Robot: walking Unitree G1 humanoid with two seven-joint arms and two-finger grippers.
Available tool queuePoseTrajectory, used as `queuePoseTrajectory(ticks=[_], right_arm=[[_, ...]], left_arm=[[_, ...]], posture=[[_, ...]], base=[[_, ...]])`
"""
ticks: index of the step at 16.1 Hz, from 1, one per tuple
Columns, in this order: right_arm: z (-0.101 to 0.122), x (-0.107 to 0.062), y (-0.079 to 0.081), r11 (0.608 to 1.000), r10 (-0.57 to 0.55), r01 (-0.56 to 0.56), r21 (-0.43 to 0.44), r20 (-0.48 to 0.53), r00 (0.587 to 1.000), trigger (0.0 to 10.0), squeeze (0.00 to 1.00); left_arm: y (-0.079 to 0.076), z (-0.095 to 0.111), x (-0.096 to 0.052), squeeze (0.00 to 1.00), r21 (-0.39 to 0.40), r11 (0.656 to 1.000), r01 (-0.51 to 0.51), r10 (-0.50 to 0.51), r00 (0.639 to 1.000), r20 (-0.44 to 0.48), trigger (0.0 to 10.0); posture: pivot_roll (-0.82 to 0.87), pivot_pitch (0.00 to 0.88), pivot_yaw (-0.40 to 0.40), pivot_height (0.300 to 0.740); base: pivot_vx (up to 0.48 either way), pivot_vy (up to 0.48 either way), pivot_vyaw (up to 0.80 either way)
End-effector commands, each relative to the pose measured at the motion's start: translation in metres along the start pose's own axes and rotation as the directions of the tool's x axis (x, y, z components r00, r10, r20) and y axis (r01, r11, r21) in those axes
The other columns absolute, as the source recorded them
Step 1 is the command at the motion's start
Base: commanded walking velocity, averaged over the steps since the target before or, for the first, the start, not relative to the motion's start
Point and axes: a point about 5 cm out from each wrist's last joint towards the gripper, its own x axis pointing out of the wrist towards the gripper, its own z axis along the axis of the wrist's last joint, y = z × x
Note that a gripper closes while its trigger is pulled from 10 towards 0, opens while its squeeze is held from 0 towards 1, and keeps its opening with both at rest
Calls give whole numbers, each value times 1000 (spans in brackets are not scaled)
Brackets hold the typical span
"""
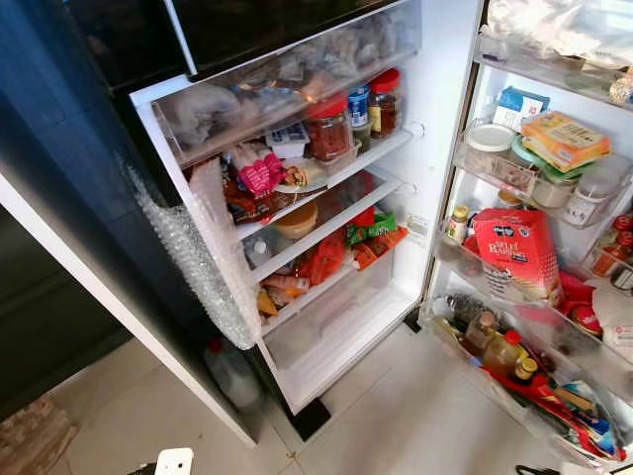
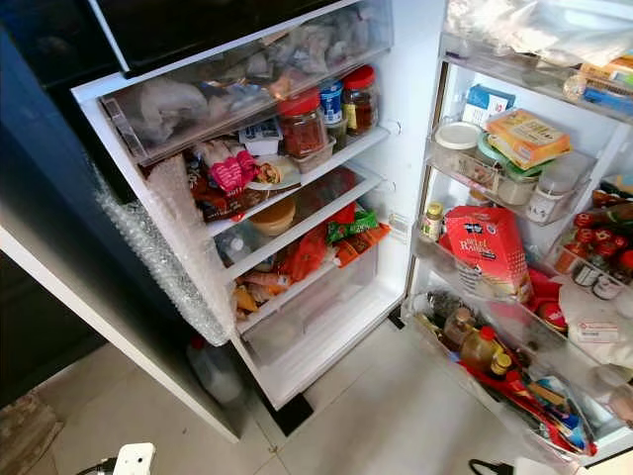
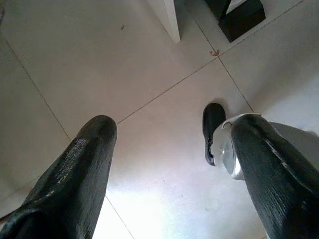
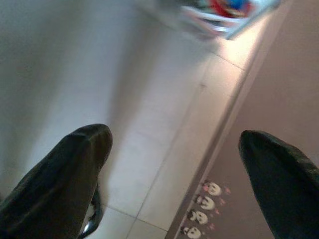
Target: Restocking fridge
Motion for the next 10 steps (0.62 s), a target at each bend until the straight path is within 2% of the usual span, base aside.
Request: queuePoseTrajectory(ticks=[1,2,4,5,6,7,8,10], right_arm=[[-6,-2,-2,997,-59,60,55,-10,998,10000,0],[-8,-4,-5,974,-186,185,131,-2,983,10000,0],[-10,-6,-7,943,-275,271,195,-5,961,10000,0],[-10,-6,-8,933,-305,299,199,0,952,10000,0],[-19,-8,-21,925,-318,313,217,-13,948,10000,0],[-21,-11,-46,875,-425,412,254,-5,905,10000,0],[-18,-11,-50,861,-451,434,263,5,892,10000,0],[-8,-13,-65,811,-540,509,288,37,841,10000,0]], left_arm=[[4,-4,-1,0,28,1000,-8,8,1000,-20,10000],[4,-4,-1,0,30,1000,-8,8,1000,-20,10000],[4,-4,-1,0,30,1000,-8,9,1000,-20,10000],[4,-4,-1,0,31,999,-8,9,1000,-20,10000],[4,-4,-1,0,31,999,-8,9,1000,-20,10000],[5,-4,-1,0,33,999,-8,9,1000,-20,10000],[5,-4,-1,0,33,999,-8,8,1000,-20,10000],[5,-3,-1,0,37,999,-7,7,1000,-19,10000]], posture=[[-118,31,98,740],[-118,31,98,740],[-118,32,98,740],[-119,32,98,740],[-119,32,100,740],[-122,31,104,740],[-123,32,105,740],[-123,31,108,740]], base=[[0,0,0],[0,0,0],[0,0,0],[0,0,0],[0,0,0],[0,0,0],[0,0,0],[0,0,0]])
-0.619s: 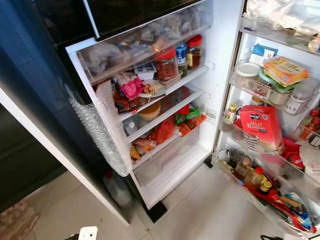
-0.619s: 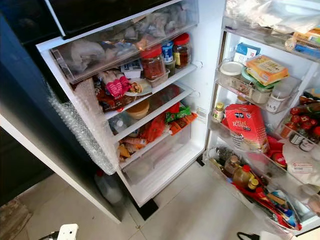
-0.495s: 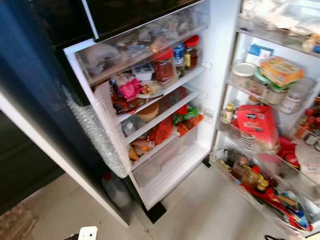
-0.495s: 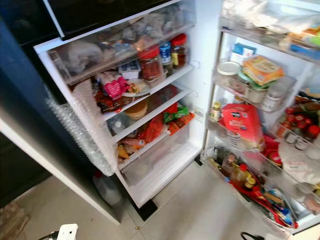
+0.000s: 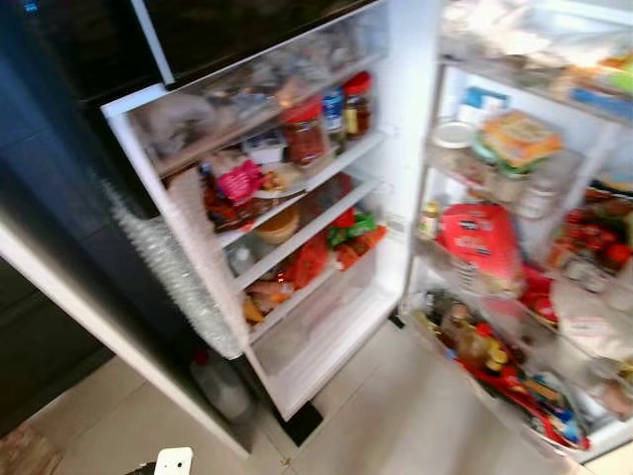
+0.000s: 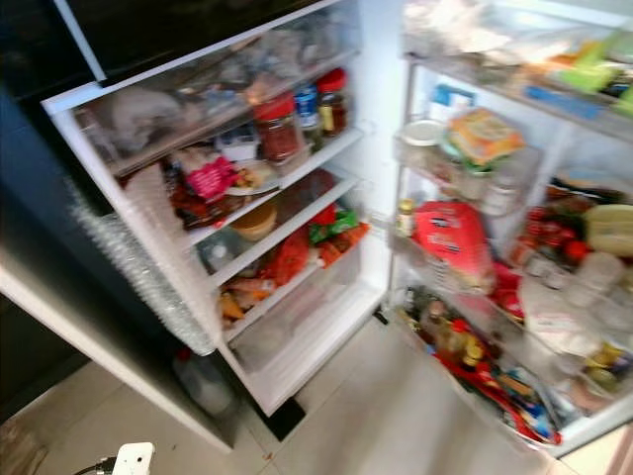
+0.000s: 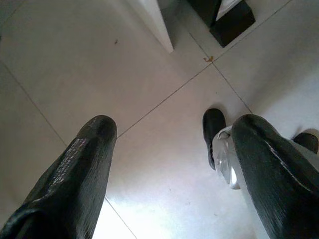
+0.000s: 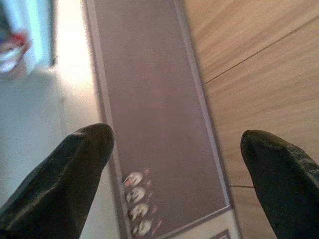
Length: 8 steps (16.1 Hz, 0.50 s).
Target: Restocking fridge
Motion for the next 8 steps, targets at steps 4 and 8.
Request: queuePoseTrajectory(ticks=[4,8], right_arm=[[12,3,-6,994,-82,78,73,54,995,10000,0],[31,4,-1,991,-118,107,82,137,984,10000,0]], left_arm=[[6,-5,-1,0,37,999,-7,8,1000,-21,10000],[6,-4,-1,0,32,999,-9,9,1000,-20,10000]], posture=[[-123,32,113,740],[-118,32,112,740]], base=[[0,0,0],[0,0,0]])
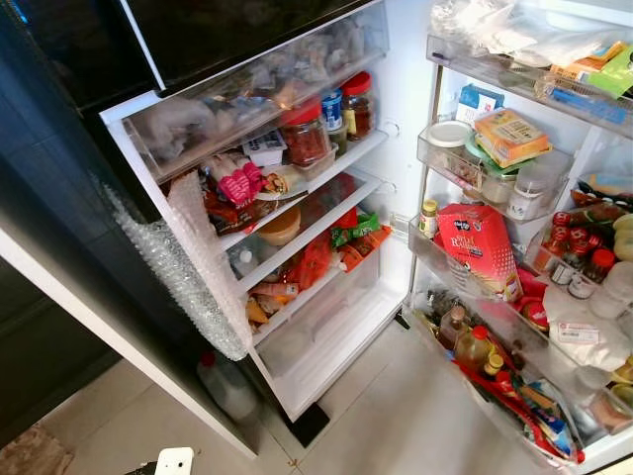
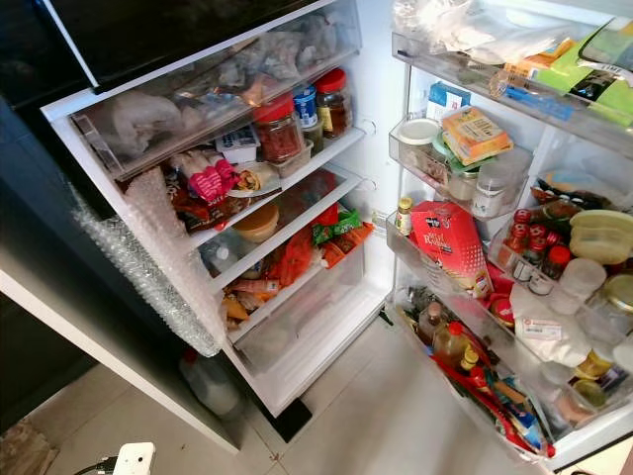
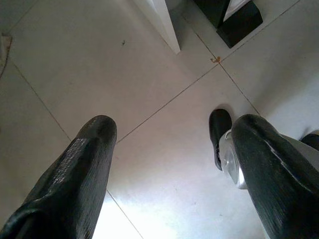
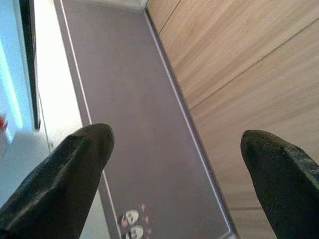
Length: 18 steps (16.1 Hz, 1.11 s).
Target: Restocking fridge
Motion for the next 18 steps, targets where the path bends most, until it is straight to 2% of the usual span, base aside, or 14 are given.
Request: queuePoseTrajectory(ticks=[1,5,8,10,14,16,18], right_arm=[[4,0,1,1000,-14,14,12,23,1000,10000,0],[19,3,1,998,-57,54,41,89,994,10000,0],[24,8,-7,994,-93,87,59,113,989,10000,0],[25,14,-20,990,-130,122,70,115,985,10000,0],[16,27,-56,974,-213,209,86,40,976,10000,0],[16,30,-62,973,-205,202,110,11,979,10000,0],[20,33,-58,981,-150,147,126,12,989,10000,0]], left_arm=[[6,-5,-1,0,24,1000,-11,12,1000,-20,10000],[6,-5,-2,0,24,1000,-11,12,1000,-21,10000],[6,-5,-2,0,19,1000,-12,13,1000,-19,10000],[6,-5,-2,0,18,1000,-12,13,1000,-19,10000],[6,-5,-2,0,17,1000,-10,11,1000,-20,10000],[6,-5,-2,0,16,1000,-10,10,1000,-21,10000],[6,-5,-2,0,17,1000,-9,9,1000,-21,10000]], posture=[[-118,34,113,740],[-120,35,114,740],[-120,35,113,740],[-121,37,112,740],[-123,40,110,740],[-125,42,110,740],[-126,41,111,740]], base=[[0,0,0],[0,0,0],[0,0,0],[0,0,0],[0,0,0],[0,0,0],[0,0,0]])
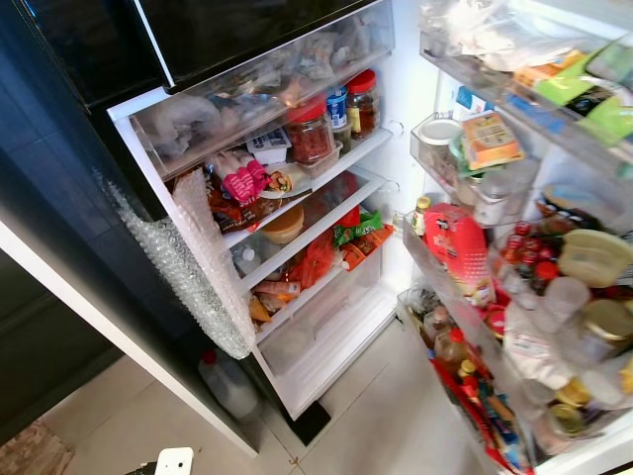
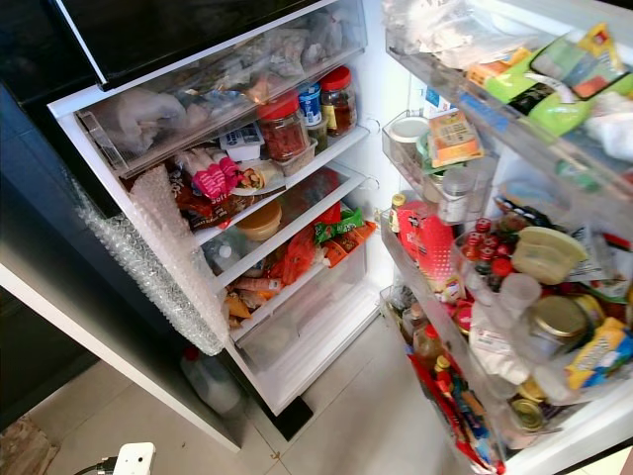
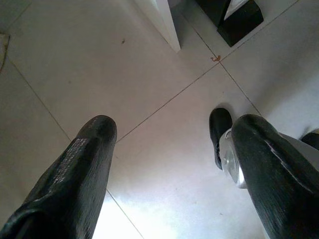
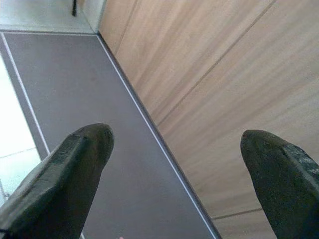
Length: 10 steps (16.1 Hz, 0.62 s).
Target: Restocking fridge
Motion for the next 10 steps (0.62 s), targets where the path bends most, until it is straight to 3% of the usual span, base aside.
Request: queuePoseTrajectory(ticks=[1,7,10], right_arm=[[-1,2,-2,1000,-3,3,4,-20,1000,10000,0],[9,3,7,998,66,-66,-2,24,998,10000,0],[25,0,27,987,157,-159,20,80,984,10000,0]], left_arm=[[6,-5,-1,0,17,1000,-11,11,1000,-20,10000],[6,-4,-1,0,20,1000,-10,10,1000,-20,10000],[7,-4,-1,0,31,999,-10,10,1000,-20,10000]], posture=[[-124,39,109,740],[-122,37,110,740],[-125,38,114,740]], base=[[0,0,0],[0,0,0],[0,0,0]])
